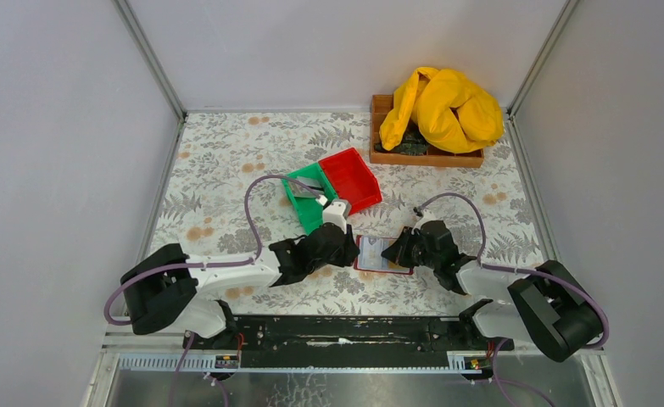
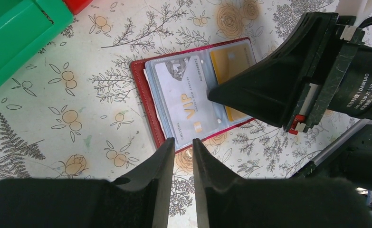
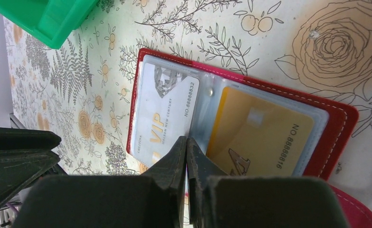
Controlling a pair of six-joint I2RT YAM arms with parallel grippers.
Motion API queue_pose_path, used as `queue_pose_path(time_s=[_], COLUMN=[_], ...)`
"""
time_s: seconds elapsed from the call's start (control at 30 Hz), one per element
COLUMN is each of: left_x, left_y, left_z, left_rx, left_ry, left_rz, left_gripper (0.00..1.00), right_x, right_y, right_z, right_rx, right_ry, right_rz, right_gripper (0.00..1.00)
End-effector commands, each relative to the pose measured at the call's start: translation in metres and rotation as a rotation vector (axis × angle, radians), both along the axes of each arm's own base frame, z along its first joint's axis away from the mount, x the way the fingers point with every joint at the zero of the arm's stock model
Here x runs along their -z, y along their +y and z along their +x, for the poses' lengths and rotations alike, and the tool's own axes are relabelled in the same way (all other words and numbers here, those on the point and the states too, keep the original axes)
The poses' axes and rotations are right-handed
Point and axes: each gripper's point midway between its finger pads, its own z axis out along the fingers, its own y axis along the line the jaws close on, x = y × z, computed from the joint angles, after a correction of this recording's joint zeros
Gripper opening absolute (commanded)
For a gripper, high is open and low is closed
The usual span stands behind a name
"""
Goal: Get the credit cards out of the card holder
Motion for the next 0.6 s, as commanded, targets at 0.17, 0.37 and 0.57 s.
queue_pose_path(time_s=[0.17, 0.37, 0.57], left_x=[-0.009, -0.014, 0.0], left_y=[-0.027, -0.055, -0.081], left_z=[-0.004, -0.006, -0.005], left_rx=[0.087, 0.154, 0.194], left_ry=[-0.008, 0.014, 0.064], left_rz=[-0.082, -0.146, -0.181], left_gripper=[0.32, 0.59, 0.5], right_x=[-0.041, -0.046, -0.021], right_y=[0.001, -0.032, -0.062], right_z=[0.007, 0.014, 0.012], right_rx=[0.004, 0.098, 0.206], right_ry=[-0.12, -0.15, -0.053], right_rz=[0.034, -0.125, -0.227], right_gripper=[0.09, 0.1, 0.08])
